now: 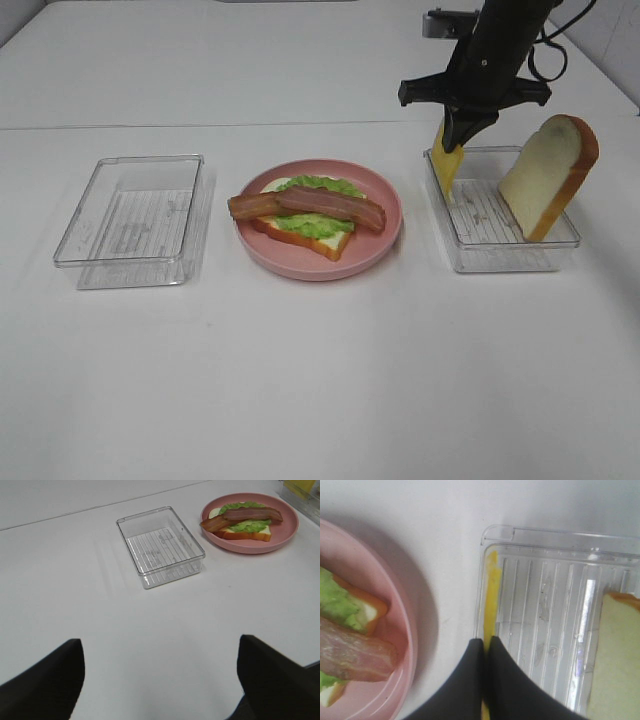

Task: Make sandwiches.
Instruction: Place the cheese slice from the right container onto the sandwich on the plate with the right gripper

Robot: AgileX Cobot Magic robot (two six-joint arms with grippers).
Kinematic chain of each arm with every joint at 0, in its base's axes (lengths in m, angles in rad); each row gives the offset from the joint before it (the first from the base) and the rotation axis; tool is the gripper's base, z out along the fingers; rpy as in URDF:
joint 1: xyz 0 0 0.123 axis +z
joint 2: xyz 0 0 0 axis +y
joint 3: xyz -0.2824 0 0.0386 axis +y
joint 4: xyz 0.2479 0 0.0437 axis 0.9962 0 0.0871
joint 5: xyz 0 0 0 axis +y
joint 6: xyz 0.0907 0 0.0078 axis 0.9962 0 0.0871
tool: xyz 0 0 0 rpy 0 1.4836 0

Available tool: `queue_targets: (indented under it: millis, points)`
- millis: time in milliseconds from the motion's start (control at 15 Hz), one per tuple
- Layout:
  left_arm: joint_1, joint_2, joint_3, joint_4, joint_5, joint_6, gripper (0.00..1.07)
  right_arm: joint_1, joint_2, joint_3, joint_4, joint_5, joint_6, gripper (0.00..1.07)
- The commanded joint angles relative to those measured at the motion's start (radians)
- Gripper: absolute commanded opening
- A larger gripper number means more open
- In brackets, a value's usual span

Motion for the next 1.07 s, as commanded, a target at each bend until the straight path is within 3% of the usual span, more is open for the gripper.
queue_targets:
  millis: [67,400,867,1067]
  points:
    - [-0.002,-0.020,0.006,0.000,-0.010,-0.002,0.79,0.002,-0.090,-0.008,0.040,0.010,-0.010,0.00]
    - [-0.002,-0.020,0.006,0.000,-0.010,-0.002,0.79,0.031,-0.135,0.007,0.475,0.034,-0.175,0.00]
    - [-0.002,-0.020,0.006,0.000,-0.010,-0.002,0.79,0.189,-0.017,0.027,0.592,-0.055,-0.218,0.00]
    - [-0.002,-0.020,0.006,0.000,-0.010,-0.002,0.79,0.200,0.052,0.027,0.608,-0.073,-0.217,0.00]
